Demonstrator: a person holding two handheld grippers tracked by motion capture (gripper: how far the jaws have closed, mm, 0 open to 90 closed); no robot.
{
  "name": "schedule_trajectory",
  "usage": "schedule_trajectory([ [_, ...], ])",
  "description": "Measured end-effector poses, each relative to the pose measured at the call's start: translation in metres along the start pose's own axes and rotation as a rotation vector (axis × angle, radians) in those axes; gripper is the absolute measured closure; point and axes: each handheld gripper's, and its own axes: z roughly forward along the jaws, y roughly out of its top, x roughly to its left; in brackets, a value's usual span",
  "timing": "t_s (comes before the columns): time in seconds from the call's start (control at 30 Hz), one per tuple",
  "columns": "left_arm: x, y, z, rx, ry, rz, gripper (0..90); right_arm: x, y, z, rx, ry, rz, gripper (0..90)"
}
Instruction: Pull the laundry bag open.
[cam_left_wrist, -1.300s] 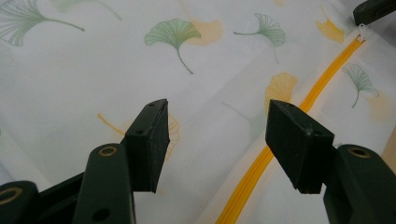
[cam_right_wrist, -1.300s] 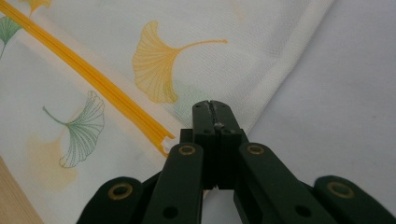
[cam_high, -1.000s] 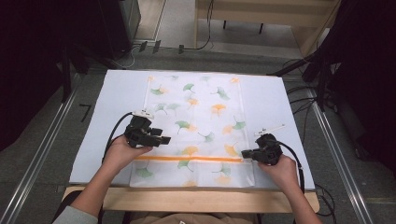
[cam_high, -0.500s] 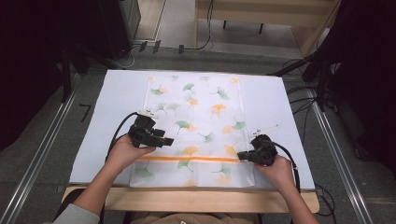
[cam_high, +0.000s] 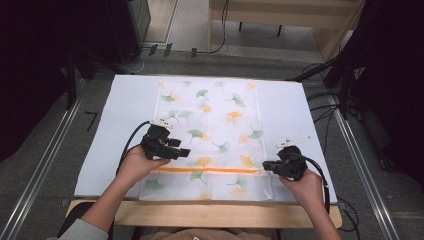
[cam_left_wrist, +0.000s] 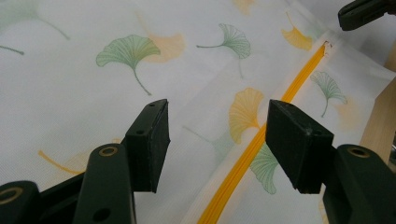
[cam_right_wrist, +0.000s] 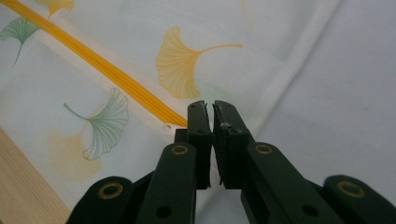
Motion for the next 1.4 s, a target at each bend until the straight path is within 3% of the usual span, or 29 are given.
schedule_trajectory([
  [0.17, 0.000, 0.001, 0.000, -0.002, 0.002, 0.007, 40.4, -0.003, -0.007, -0.005, 0.002, -0.021, 0.011, 80.8],
  [0.53, -0.004, 0.010, 0.011, 0.009, -0.010, 0.045, 40.1, -0.006, -0.023, 0.003, 0.043, -0.041, -0.028, 61.8],
  [0.77, -0.007, 0.014, 0.016, 0.015, -0.017, 0.062, 40.1, -0.004, -0.026, 0.007, 0.015, -0.033, -0.051, 56.6],
  [0.97, -0.008, 0.015, 0.018, 0.017, -0.017, 0.059, 40.2, 0.003, -0.024, 0.011, 0.015, -0.053, -0.090, 57.7],
  [1.17, -0.008, 0.014, 0.017, 0.023, -0.014, 0.058, 40.2, 0.008, -0.021, 0.013, 0.031, -0.105, -0.131, 66.0],
  [1.4, -0.009, 0.014, 0.019, 0.020, -0.016, 0.056, 40.3, 0.012, -0.018, 0.015, 0.041, -0.113, -0.129, 75.9],
])
